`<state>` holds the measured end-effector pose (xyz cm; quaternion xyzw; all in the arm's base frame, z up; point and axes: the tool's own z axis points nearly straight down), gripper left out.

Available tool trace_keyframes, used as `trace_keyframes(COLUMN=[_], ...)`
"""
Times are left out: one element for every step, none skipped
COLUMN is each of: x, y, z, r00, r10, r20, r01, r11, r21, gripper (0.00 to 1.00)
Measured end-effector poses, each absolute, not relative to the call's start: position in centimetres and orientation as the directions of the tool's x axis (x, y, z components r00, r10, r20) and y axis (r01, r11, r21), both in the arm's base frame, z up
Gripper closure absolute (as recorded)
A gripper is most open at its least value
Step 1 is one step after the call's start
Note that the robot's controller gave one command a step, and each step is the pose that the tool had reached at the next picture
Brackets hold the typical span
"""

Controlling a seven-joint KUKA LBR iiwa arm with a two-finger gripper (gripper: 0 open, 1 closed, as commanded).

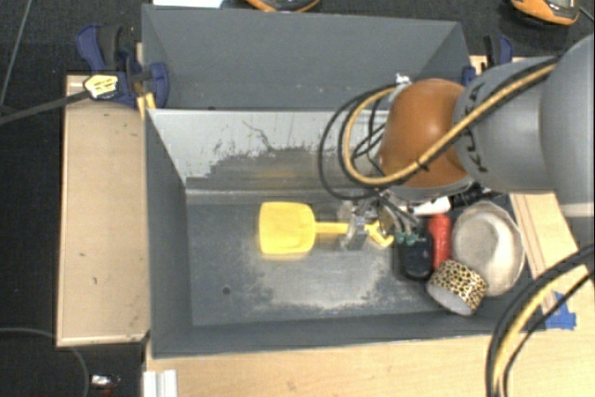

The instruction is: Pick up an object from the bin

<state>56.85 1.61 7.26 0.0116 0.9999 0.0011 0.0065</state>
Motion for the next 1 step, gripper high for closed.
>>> trace_keyframes(x=[56.84], y=[1.61], z=[7.30], r00=[-1.000], r10=[0.024], r20=[-0.013], r01=[0.023], r11=[1.000], r21=[0.002], gripper=[1.00])
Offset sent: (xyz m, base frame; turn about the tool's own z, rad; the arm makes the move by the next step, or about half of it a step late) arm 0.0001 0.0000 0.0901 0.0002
